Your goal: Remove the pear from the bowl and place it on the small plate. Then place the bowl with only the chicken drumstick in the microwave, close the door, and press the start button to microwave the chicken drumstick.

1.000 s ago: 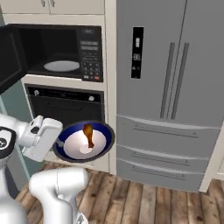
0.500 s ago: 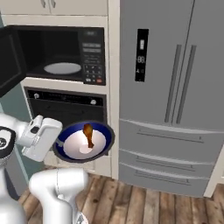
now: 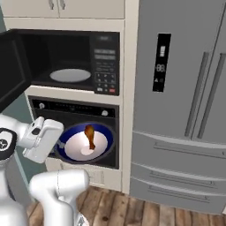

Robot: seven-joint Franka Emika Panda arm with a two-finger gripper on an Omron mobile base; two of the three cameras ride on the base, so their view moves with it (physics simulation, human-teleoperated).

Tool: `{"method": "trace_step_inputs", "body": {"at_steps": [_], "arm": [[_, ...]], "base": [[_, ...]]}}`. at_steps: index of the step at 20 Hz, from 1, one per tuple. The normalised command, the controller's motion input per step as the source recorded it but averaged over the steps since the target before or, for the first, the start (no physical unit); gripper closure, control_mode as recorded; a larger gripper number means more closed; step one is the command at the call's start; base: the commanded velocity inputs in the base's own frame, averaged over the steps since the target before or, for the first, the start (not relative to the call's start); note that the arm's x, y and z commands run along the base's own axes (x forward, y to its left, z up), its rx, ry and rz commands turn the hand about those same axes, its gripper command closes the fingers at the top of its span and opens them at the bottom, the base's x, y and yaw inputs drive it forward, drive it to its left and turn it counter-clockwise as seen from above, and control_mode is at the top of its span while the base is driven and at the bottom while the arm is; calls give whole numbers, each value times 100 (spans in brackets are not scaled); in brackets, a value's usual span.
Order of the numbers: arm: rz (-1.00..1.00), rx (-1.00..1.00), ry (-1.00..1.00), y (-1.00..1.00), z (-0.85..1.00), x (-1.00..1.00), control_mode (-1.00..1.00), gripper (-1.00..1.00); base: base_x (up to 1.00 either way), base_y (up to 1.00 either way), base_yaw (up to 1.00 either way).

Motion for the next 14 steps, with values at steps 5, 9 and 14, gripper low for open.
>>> {"method": "trace_step_inputs", "body": {"at_steps": [5, 9, 14], "arm": [[0, 0, 0, 0, 0, 0, 100, 100], [0, 0, 0, 0, 0, 0, 100, 100], [0, 0, 0, 0, 0, 0, 100, 100]], "base": [[29, 56, 0], [41, 7, 0], [37, 11, 0]]}}
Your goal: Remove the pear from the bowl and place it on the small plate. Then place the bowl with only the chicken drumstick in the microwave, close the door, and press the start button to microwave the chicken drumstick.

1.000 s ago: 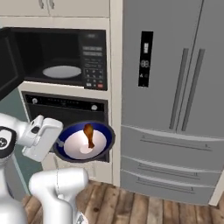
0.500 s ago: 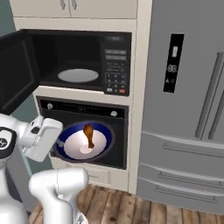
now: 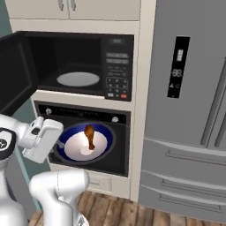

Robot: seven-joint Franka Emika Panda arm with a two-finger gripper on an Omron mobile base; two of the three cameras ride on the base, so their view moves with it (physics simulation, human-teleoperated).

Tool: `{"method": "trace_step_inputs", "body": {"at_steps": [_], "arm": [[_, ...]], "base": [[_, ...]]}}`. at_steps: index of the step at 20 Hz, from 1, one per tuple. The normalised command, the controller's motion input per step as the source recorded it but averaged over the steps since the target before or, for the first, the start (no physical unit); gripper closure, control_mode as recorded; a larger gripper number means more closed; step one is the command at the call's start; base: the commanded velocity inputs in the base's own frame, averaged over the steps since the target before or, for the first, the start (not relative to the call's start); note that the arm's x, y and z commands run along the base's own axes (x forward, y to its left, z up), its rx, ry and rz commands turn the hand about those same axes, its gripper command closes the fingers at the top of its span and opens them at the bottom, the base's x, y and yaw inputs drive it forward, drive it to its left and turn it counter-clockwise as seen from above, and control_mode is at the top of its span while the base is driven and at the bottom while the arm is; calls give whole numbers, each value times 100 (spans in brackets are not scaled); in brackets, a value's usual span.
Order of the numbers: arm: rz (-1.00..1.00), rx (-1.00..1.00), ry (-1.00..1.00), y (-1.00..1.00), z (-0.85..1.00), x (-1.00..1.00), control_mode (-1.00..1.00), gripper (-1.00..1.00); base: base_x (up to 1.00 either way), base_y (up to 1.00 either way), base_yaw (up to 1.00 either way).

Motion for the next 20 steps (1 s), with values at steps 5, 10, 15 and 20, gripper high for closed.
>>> {"method": "trace_step_inputs", "body": {"at_steps": [5, 10, 15, 20], "arm": [[0, 0, 0, 0, 0, 0, 100, 100], [0, 0, 0, 0, 0, 0, 100, 100], [0, 0, 0, 0, 0, 0, 100, 100], [0, 0, 0, 0, 0, 0, 100, 100]], "base": [[45, 37, 0], [36, 9, 0], [30, 30, 0], [32, 23, 0]]}}
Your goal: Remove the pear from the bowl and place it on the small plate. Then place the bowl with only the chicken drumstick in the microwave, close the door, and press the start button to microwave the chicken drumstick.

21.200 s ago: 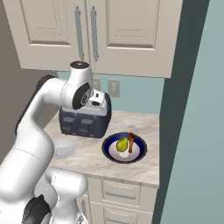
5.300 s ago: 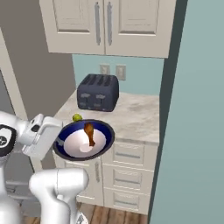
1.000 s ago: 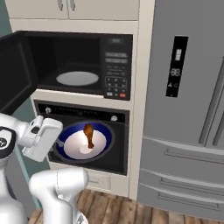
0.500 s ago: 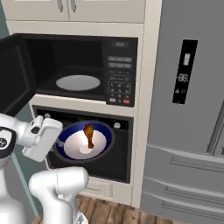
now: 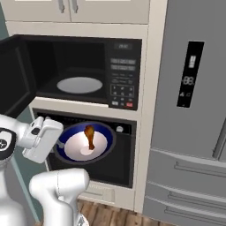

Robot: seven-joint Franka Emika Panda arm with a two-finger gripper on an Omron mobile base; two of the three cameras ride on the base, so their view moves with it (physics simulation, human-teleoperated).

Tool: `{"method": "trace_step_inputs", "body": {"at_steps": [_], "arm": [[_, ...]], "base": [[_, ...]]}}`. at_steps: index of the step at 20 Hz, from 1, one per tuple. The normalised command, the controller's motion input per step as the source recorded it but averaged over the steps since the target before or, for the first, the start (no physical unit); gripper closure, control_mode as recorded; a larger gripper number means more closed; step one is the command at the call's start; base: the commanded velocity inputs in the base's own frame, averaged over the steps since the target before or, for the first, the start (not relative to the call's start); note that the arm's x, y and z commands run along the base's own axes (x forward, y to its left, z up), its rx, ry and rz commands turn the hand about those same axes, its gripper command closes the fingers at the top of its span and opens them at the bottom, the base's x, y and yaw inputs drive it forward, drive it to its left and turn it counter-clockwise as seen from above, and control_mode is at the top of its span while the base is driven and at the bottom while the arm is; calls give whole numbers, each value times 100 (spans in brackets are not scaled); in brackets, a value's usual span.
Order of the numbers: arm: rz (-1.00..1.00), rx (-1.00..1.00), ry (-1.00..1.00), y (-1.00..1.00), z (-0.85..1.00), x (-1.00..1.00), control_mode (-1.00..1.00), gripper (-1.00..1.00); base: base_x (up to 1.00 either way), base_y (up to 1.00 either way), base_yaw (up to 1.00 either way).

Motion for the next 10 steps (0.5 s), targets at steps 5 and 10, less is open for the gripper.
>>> {"method": "trace_step_inputs", "body": {"at_steps": [5, 10], "arm": [[0, 0, 0, 0, 0, 0, 100, 100], [0, 0, 0, 0, 0, 0, 100, 100]], "base": [[39, 25, 0], [31, 36, 0]]}}
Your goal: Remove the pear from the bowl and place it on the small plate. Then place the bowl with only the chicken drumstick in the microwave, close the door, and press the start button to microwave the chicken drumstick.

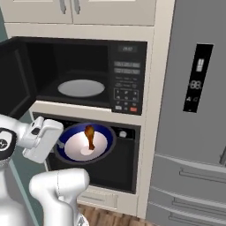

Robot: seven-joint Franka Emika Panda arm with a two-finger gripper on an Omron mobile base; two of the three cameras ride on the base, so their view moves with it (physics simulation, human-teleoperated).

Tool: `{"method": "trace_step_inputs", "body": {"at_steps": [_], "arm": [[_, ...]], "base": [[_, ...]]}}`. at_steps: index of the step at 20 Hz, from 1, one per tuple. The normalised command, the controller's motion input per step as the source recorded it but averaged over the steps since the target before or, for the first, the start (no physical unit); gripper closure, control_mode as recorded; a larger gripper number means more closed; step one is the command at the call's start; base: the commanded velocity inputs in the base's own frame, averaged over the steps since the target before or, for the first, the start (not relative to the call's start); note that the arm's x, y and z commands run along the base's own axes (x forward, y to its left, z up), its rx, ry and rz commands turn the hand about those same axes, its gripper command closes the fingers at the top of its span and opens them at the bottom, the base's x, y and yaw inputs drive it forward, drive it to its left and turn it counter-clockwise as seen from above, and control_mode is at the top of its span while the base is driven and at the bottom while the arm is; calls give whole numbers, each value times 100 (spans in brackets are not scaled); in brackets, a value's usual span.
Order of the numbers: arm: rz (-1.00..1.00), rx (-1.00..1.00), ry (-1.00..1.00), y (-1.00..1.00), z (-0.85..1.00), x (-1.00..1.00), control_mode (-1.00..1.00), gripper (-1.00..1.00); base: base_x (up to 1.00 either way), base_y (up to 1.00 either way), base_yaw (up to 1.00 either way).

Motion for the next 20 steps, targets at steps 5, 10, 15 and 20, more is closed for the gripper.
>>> {"method": "trace_step_inputs", "body": {"at_steps": [5, 10, 15, 20], "arm": [[0, 0, 0, 0, 0, 0, 100, 100], [0, 0, 0, 0, 0, 0, 100, 100], [0, 0, 0, 0, 0, 0, 100, 100], [1, 0, 0, 5, 0, 5, -100, 100]], "base": [[31, 15, 0], [20, 5, 2], [12, 0, 3], [1, 0, 1]]}}
